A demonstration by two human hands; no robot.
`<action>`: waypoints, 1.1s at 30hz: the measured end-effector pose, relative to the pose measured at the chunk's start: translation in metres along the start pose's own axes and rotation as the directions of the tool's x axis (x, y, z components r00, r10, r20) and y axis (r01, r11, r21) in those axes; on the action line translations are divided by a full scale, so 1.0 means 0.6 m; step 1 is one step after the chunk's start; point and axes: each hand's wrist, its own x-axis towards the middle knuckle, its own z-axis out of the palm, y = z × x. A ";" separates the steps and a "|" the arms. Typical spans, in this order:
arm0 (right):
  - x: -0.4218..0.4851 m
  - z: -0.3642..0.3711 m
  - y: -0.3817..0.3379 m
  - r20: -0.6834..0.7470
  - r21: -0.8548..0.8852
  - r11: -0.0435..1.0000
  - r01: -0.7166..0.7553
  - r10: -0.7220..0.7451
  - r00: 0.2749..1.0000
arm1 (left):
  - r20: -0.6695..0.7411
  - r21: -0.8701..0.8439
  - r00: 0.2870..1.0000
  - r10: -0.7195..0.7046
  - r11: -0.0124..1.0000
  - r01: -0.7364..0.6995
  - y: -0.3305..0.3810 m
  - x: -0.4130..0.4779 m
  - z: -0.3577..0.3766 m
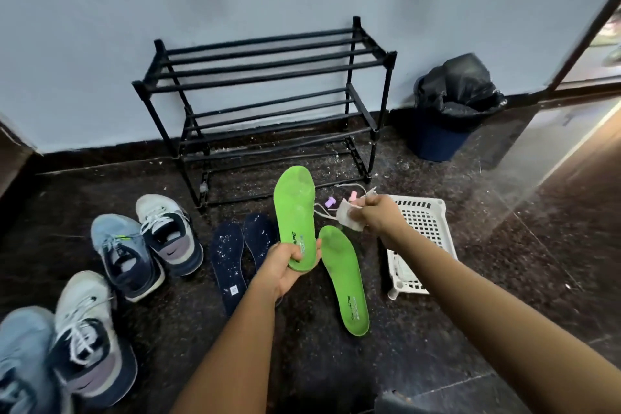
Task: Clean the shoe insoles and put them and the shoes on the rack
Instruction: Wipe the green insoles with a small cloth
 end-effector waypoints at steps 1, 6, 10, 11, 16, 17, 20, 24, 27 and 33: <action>-0.016 -0.008 -0.030 -0.007 0.013 1.000 0.022 -0.021 1.000 | 0.020 0.005 1.000 0.010 1.000 -0.010 0.016 -0.020 0.010; -0.116 -0.052 -0.165 0.028 0.183 0.982 0.047 -0.053 0.998 | 0.070 0.103 0.992 0.105 0.988 -0.111 0.088 -0.120 0.059; -0.200 -0.074 -0.243 0.064 0.283 0.958 0.043 -0.063 0.996 | 0.086 0.033 0.979 0.183 0.982 -0.187 0.124 -0.200 0.089; -0.221 -0.078 -0.258 0.065 0.300 0.953 0.037 -0.059 0.996 | 0.099 0.026 0.979 0.181 0.983 -0.184 0.132 -0.223 0.098; -0.309 -0.089 -0.294 0.107 0.458 0.889 -0.009 -0.045 0.993 | 0.144 -0.053 0.965 0.219 0.976 -0.213 0.157 -0.305 0.128; -0.327 -0.090 -0.295 0.110 0.469 0.883 -0.003 -0.055 0.992 | 0.152 -0.066 0.964 0.219 0.975 -0.211 0.158 -0.321 0.133; -0.375 -0.090 -0.285 0.033 0.451 0.886 0.108 -0.137 0.990 | 0.179 -0.084 0.953 0.244 0.969 -0.232 0.156 -0.364 0.147; -0.419 -0.084 -0.256 -0.194 0.225 0.895 0.385 -0.346 0.918 | 0.220 -0.143 0.926 0.306 0.949 -0.280 0.152 -0.406 0.155; -0.450 -0.083 -0.247 -0.270 0.023 0.813 0.582 -0.555 0.787 | 0.225 -0.186 0.911 0.345 0.933 -0.307 0.145 -0.419 0.158; -0.480 -0.071 -0.255 -0.357 -0.119 0.688 0.716 -0.703 0.615 | 0.236 -0.168 0.881 0.409 0.911 -0.378 0.135 -0.422 0.171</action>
